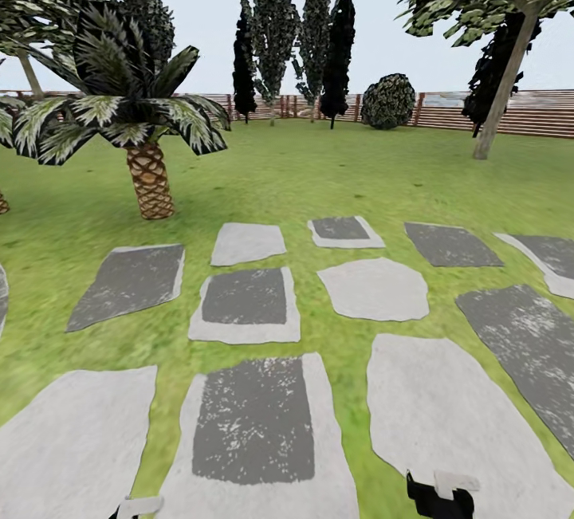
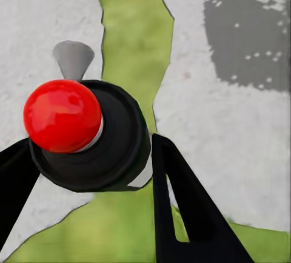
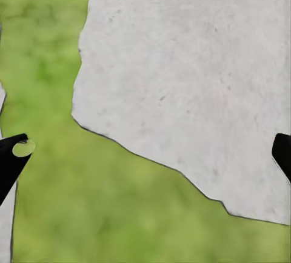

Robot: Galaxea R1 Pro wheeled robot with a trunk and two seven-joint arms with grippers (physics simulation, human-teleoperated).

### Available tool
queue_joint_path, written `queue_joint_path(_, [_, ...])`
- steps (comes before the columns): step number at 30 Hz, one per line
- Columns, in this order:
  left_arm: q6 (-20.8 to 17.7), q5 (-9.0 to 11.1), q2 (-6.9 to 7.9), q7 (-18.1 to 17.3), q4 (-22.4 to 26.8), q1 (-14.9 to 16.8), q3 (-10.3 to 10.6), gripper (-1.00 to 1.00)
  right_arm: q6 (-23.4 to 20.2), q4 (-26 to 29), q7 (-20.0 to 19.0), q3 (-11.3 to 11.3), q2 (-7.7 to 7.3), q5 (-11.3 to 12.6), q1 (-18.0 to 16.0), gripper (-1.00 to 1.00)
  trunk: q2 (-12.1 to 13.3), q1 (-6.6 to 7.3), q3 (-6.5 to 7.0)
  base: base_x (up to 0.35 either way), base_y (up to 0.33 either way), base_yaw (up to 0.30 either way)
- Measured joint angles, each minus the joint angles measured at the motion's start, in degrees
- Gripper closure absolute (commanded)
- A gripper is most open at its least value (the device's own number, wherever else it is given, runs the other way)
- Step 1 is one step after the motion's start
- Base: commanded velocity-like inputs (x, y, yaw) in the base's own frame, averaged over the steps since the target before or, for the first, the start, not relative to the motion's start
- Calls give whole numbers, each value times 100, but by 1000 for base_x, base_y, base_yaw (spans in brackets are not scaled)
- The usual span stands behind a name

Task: Pick up the pesticide atomizer in the garden and spray insectifuge to fully cover both potted plants in the garden.

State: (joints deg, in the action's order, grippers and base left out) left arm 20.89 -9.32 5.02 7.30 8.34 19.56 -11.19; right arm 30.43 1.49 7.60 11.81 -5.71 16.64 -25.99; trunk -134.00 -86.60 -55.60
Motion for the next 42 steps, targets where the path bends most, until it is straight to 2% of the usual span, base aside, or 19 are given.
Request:
queue_joint_path(16, [0, 9, 7, 0, 2, 0, -4, 100, -9, 2, -1, 0, 52, 19, 8, -100, 0, 0, 0, 303, -187, 0])
queue_joint_path(28, [4, 11, 15, 1, -1, 0, -3, 100, -18, 2, 13, -4, 62, 34, 8, -100, 0, 0, -7, 338, -11, 72])
queue_joint_path(32, [9, 17, 23, 1, 4, 0, -10, 100, -35, 1, 19, -9, 129, 46, 39, -100, 0, 0, -8, 340, 0, 5])
queue_joint_path(42, [10, 9, 44, 1, 8, 0, -13, 100, -37, 1, 22, -11, 140, 48, 123, -100, 0, 0, -8, 340, 0, 0])
